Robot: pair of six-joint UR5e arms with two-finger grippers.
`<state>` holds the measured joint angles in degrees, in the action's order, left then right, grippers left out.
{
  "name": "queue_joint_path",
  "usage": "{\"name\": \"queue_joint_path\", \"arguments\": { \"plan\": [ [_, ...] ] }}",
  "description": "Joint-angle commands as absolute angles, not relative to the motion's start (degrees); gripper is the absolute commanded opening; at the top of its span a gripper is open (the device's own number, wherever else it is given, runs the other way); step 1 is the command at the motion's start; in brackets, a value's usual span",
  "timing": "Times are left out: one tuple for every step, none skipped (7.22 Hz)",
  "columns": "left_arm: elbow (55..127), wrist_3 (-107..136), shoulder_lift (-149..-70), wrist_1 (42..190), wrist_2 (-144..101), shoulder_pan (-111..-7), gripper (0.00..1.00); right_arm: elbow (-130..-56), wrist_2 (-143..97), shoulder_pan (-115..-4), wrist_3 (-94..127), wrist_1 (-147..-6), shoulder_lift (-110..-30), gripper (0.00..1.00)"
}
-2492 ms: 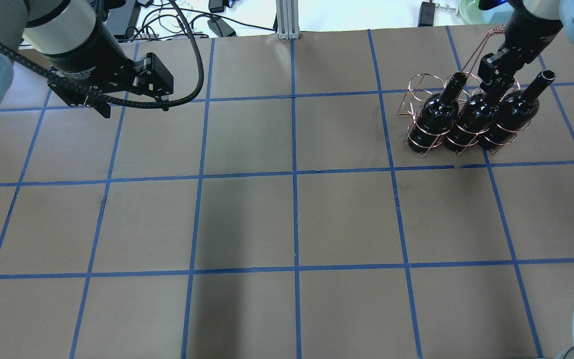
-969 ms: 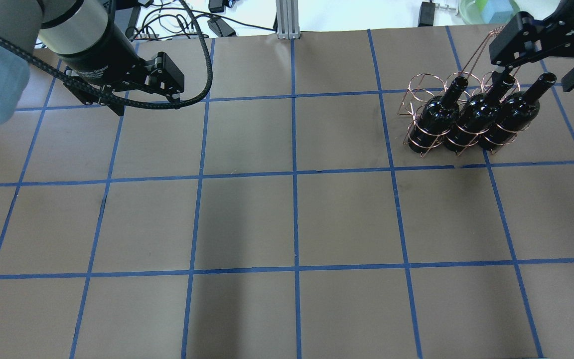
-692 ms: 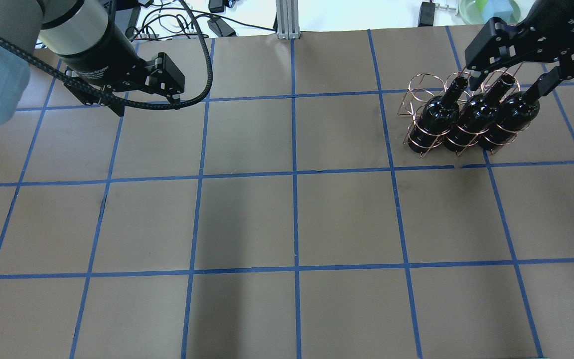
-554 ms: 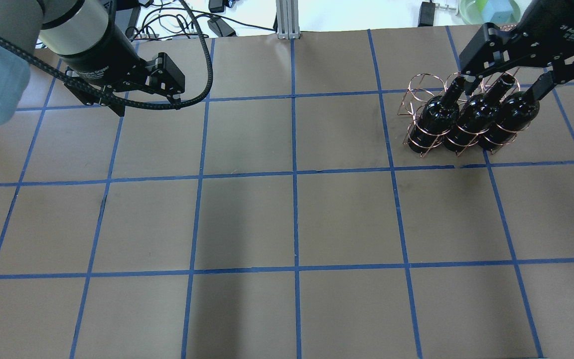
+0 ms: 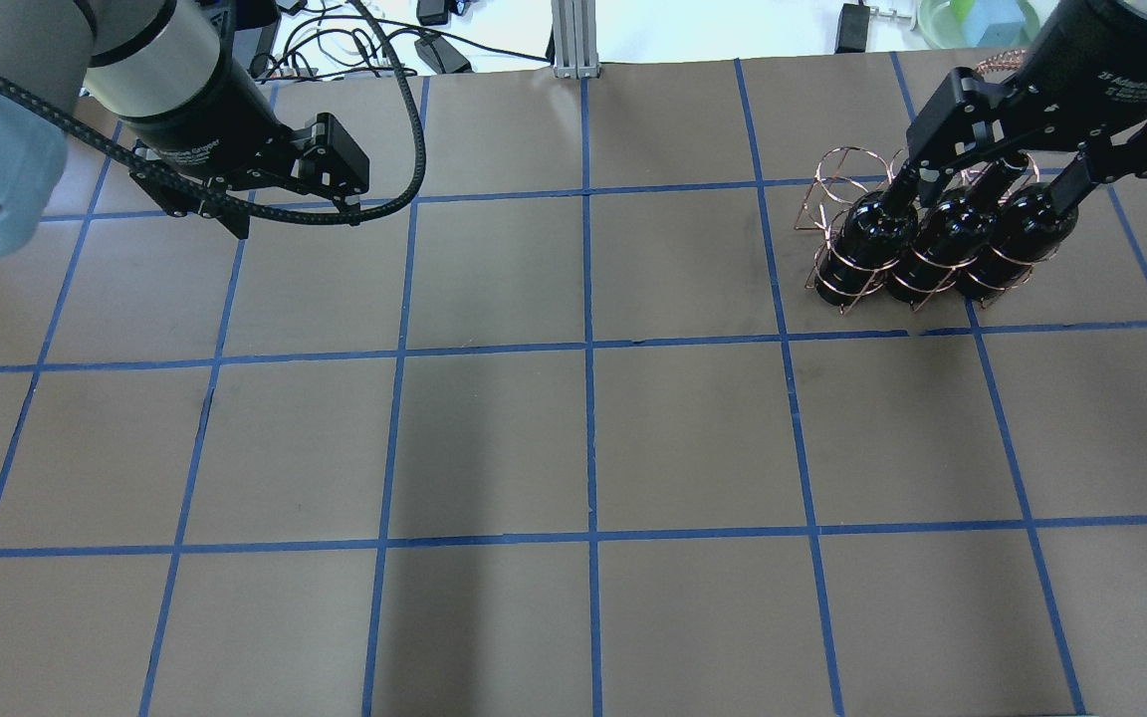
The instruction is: Place wine into wine basket
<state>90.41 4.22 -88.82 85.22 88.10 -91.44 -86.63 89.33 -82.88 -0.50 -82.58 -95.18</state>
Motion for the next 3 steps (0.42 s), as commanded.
{"name": "queue_joint_path", "arguments": {
  "plan": [
    [90.35, 1.67, -89.03, 85.51, 89.29, -91.32, 1.0, -86.75, 89.82, -82.88, -0.7, -82.53, -95.01, 1.0],
    [90.26, 1.58, -88.95, 85.78, 90.25, -91.32, 1.0, -86.75, 89.65, -82.88, -0.7, -82.53, -95.01, 1.0],
    [89.92, 1.58, -88.77, 85.96, 92.96, -91.32, 1.0, -86.75, 89.74, -82.88, -0.7, -82.53, -94.92, 1.0]
  ]
}}
